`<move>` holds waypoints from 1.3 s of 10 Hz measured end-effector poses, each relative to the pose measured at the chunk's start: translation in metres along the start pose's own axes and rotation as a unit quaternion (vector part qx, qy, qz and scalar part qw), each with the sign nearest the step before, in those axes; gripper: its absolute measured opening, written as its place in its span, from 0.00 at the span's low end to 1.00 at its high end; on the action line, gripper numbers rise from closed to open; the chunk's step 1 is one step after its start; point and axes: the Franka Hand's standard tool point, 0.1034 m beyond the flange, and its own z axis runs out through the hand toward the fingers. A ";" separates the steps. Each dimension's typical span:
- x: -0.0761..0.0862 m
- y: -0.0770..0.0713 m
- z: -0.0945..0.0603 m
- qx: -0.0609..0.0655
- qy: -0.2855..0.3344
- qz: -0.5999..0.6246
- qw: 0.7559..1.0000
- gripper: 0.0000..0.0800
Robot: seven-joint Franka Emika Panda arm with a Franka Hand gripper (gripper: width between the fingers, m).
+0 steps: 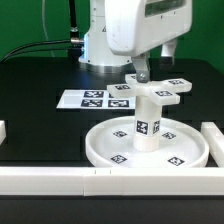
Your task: Assemble round table
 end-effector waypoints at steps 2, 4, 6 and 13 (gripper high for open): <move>-0.006 -0.003 0.008 -0.003 -0.001 -0.008 1.000 0.81; -0.013 -0.003 0.015 0.000 -0.004 -0.004 1.000 0.81; -0.013 -0.004 0.019 0.002 -0.006 0.000 1.000 0.81; -0.013 -0.006 0.025 0.006 -0.008 0.009 1.000 0.55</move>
Offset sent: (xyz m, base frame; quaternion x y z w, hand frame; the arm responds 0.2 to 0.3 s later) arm -0.0022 0.0006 -0.0133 0.0068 0.0196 -0.0142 0.9997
